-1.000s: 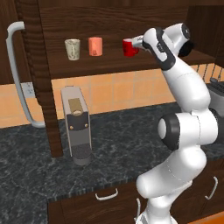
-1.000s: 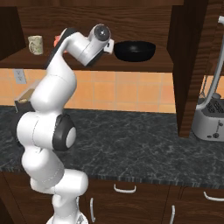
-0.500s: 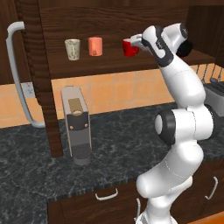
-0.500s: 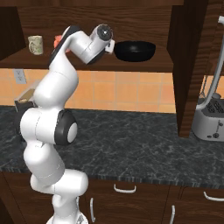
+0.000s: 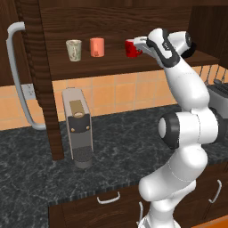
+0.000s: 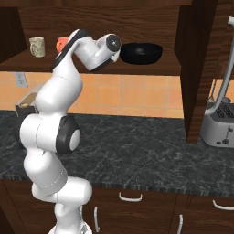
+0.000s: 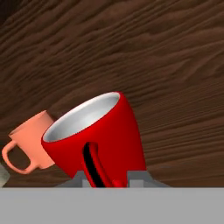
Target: Gather all objects into one cabinet and sort the glasses and bowls to opposite sides.
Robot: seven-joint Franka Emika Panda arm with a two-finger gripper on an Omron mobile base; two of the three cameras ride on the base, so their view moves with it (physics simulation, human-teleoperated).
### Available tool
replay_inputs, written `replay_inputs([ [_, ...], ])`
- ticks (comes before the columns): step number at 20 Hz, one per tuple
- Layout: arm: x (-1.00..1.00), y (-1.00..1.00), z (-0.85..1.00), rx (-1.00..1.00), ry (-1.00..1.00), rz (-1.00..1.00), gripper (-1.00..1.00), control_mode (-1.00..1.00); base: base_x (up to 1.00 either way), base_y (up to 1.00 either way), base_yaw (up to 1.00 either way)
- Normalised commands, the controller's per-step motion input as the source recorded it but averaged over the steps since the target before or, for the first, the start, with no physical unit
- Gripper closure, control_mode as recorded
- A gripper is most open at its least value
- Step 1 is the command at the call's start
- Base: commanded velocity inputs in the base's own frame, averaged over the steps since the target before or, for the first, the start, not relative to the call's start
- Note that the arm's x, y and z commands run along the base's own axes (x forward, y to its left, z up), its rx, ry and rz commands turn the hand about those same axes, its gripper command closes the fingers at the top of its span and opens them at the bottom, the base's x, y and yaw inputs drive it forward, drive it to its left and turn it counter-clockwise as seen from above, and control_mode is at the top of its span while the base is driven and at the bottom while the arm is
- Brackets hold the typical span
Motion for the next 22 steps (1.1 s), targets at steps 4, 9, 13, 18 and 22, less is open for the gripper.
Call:
replay_inputs([
  [4, -0.09, 0.31, 0.0, 0.02, 0.0, 0.03, 1.0, -1.0, 0.0, 0.0, 0.0],
  [9, 0.0, 0.45, 0.0, 0.02, 0.0, 0.08, 1.0, -1.0, 0.0, 0.0, 0.0],
  [13, -0.05, 0.62, 0.0, 0.0, 0.0, 0.12, 1.0, -1.0, 0.0, 0.0, 0.0],
  [18, -0.02, 0.63, 0.0, 0.0, 0.0, 0.12, 1.0, -1.0, 0.0, 0.0, 0.0],
  [22, 0.0, 0.51, -0.01, -0.05, 0.0, 0.05, 1.0, -1.0, 0.0, 0.0, 0.0],
])
